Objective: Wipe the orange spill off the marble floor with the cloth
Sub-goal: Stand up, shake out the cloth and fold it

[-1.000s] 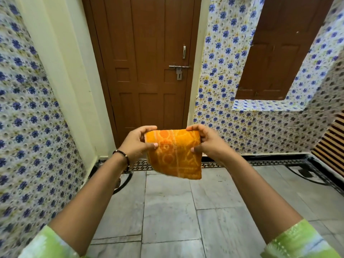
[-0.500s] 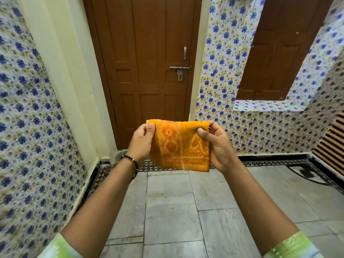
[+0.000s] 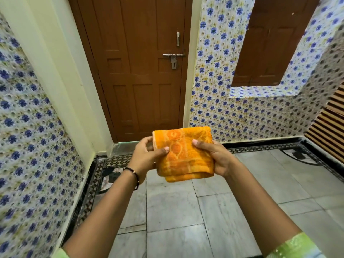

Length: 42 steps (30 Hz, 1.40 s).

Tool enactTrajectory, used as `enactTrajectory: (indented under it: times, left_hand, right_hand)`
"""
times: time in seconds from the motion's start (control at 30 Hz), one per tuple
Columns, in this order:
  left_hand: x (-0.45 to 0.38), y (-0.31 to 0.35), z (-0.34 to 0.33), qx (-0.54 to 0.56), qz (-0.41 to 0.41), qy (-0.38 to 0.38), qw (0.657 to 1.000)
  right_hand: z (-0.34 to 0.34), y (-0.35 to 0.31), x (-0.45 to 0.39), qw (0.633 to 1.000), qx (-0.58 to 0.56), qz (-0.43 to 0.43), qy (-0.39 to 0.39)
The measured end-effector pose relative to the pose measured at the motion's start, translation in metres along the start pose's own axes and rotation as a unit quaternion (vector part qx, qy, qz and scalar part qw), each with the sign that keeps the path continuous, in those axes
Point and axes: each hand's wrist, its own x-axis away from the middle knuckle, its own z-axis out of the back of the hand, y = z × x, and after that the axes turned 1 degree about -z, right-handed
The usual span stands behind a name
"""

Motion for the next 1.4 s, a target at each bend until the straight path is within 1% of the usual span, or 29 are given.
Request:
enactTrajectory:
  times: [0.07,0.1,0.13,0.2,0.27,0.3,0.33,0.4,0.47,0.53,0.63,0.73,0.83,1.03,1.13,1.27,1.4]
  left_hand:
    - [-0.004,-0.003,0.0,0.051,-0.023,0.048,0.997]
    - [-0.005,-0.006,-0.001,0.078,-0.021,0.049,0.996]
    - [-0.005,-0.008,-0.003,0.097,-0.012,0.035,0.995]
    - [-0.004,-0.016,-0.006,0.107,0.023,-0.025,0.994]
    - [-0.003,-0.021,-0.013,0.081,0.057,-0.095,0.991]
    - [-0.005,-0.022,-0.019,0.066,0.058,-0.115,0.989]
    - [-0.007,-0.023,-0.023,0.054,0.049,-0.122,0.99]
    - [-0.015,-0.021,-0.037,0.036,0.022,-0.113,0.993]
    - [-0.026,-0.017,-0.054,0.032,-0.004,-0.11,0.993]
    - [-0.035,-0.015,-0.071,0.034,-0.019,-0.122,0.992]
    - [-0.05,-0.016,-0.104,0.04,-0.032,-0.139,0.989]
    - [-0.067,-0.02,-0.144,0.053,-0.029,-0.151,0.987]
    - [-0.09,-0.023,-0.197,0.065,-0.026,-0.163,0.984]
    - [-0.126,-0.022,-0.291,0.059,-0.041,-0.17,0.983]
    - [-0.149,-0.02,-0.339,0.062,-0.036,-0.179,0.981]
    - [-0.182,-0.017,-0.383,0.055,-0.026,-0.178,0.982]
    - [-0.232,-0.013,-0.42,0.055,-0.024,-0.181,0.982]
  right_hand:
    - [0.005,0.0,0.005,0.999,0.018,-0.005,-0.033]
    - [0.007,0.001,0.007,0.999,0.02,0.003,-0.035]
    - [0.009,0.002,0.009,0.999,0.017,0.014,-0.025]
    - [0.011,0.007,0.01,0.999,0.002,0.039,0.009]
    - [0.017,0.009,0.012,0.997,-0.027,0.06,0.043]
    - [0.022,0.01,0.012,0.995,-0.04,0.068,0.058]
    - [0.028,0.011,0.012,0.994,-0.048,0.074,0.068]
    - [0.043,0.011,0.013,0.992,-0.042,0.08,0.087]
    - [0.063,0.009,0.014,0.99,-0.025,0.083,0.11]
    - [0.084,0.007,0.013,0.987,-0.02,0.092,0.129]
    - [0.114,-0.002,0.013,0.983,-0.028,0.111,0.142]
    - [0.151,-0.013,0.011,0.981,-0.046,0.111,0.149]
    - [0.203,-0.031,0.006,0.979,-0.06,0.114,0.155]
    - [0.292,-0.071,-0.002,0.976,-0.029,0.112,0.182]
    - [0.337,-0.094,-0.008,0.974,-0.014,0.116,0.193]
    - [0.382,-0.118,-0.026,0.973,-0.025,0.121,0.195]
    - [0.423,-0.143,-0.061,0.973,-0.044,0.126,0.188]
